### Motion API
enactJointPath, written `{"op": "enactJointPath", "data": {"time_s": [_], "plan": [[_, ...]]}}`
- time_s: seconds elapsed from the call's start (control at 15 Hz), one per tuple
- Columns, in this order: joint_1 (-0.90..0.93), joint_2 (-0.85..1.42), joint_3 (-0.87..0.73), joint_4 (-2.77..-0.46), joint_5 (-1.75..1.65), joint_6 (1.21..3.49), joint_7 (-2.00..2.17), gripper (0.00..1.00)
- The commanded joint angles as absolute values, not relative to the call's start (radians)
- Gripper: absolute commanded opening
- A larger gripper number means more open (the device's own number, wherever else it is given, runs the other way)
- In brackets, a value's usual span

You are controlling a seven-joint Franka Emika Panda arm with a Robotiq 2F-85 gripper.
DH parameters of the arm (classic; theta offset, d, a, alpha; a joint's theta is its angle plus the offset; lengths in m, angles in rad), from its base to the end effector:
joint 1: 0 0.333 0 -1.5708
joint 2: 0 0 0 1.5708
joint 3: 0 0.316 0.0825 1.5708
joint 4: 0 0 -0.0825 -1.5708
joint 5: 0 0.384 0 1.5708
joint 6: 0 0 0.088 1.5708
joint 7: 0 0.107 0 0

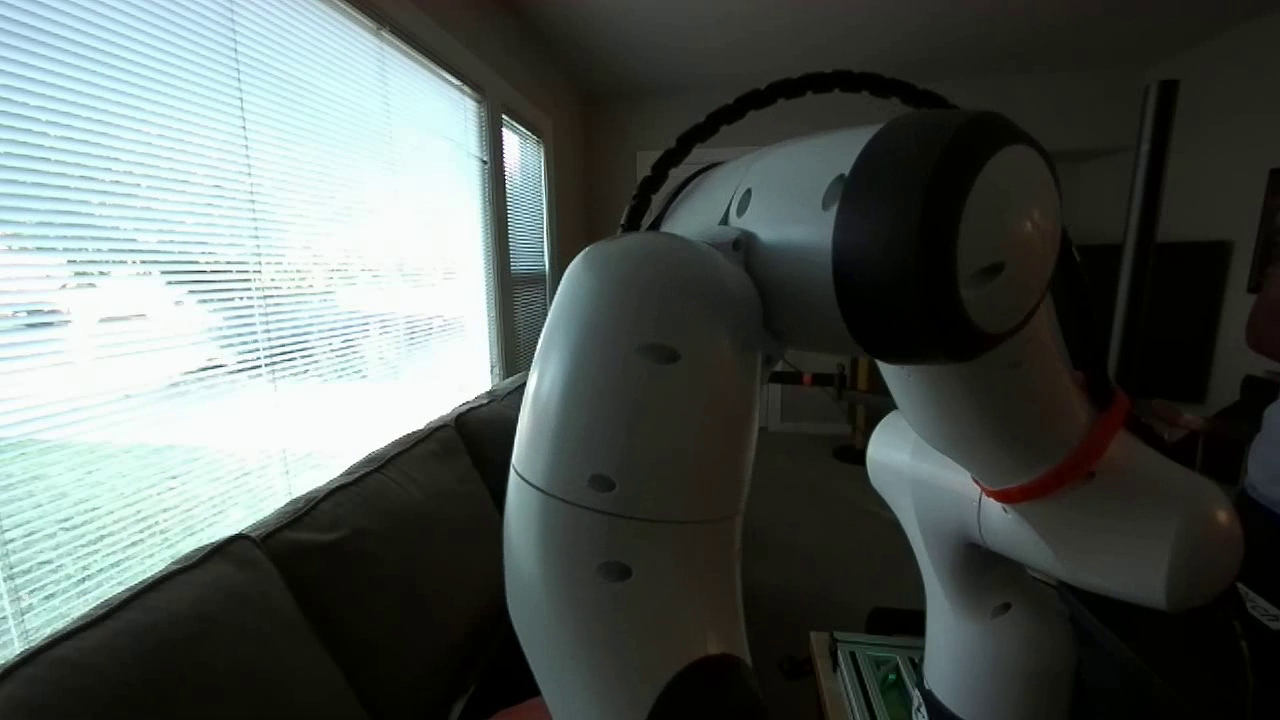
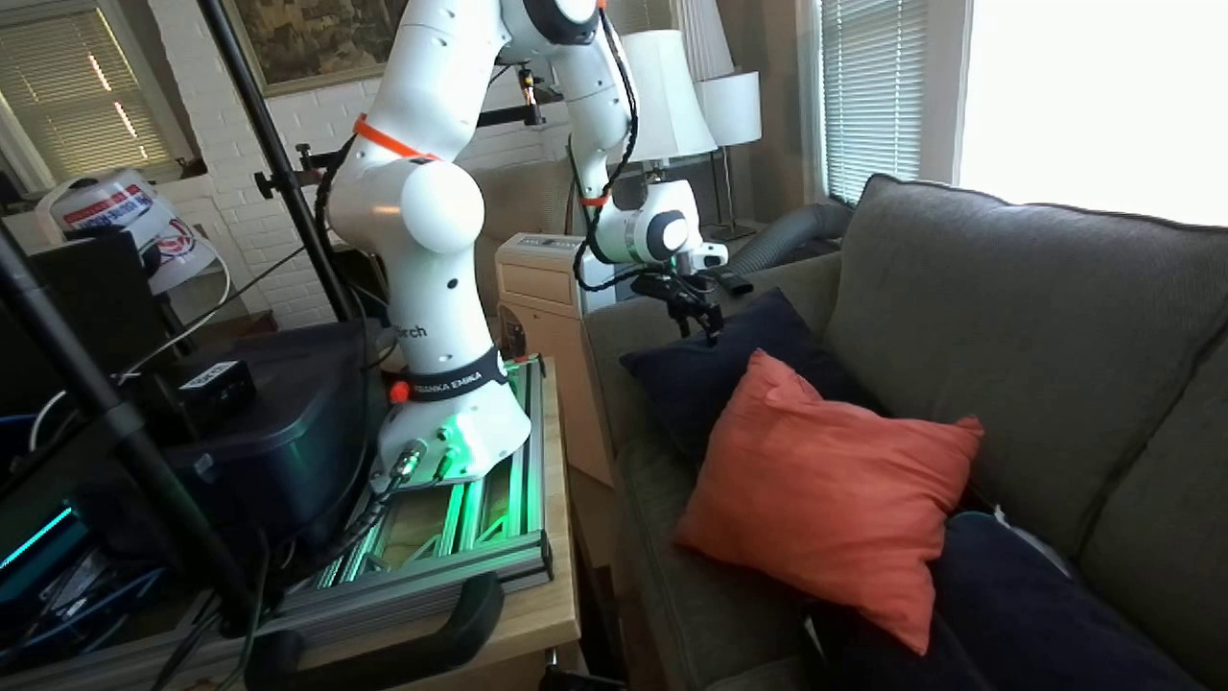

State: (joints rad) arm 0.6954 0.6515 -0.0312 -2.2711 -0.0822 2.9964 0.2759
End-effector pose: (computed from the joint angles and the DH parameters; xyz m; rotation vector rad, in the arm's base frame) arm 0.4041 0.3219 0.0771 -3.0473 -0.7397 -0.1264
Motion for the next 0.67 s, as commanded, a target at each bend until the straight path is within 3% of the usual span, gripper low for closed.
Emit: {"op": "enactJointPath", "data": {"time_s": [0.0, 0.33, 0.53, 0.6], "plan": [[0.796, 0.705, -0.107, -2.277, -0.09, 3.055, 0.307, 0.63], [0.805, 0.711, -0.12, -2.263, -0.019, 3.017, 0.34, 0.22], [0.737, 0.691, -0.082, -2.259, 0.064, 2.994, 0.381, 0.02], [0.71, 0.682, -0.068, -2.257, 0.091, 2.983, 0.389, 0.0]]}}
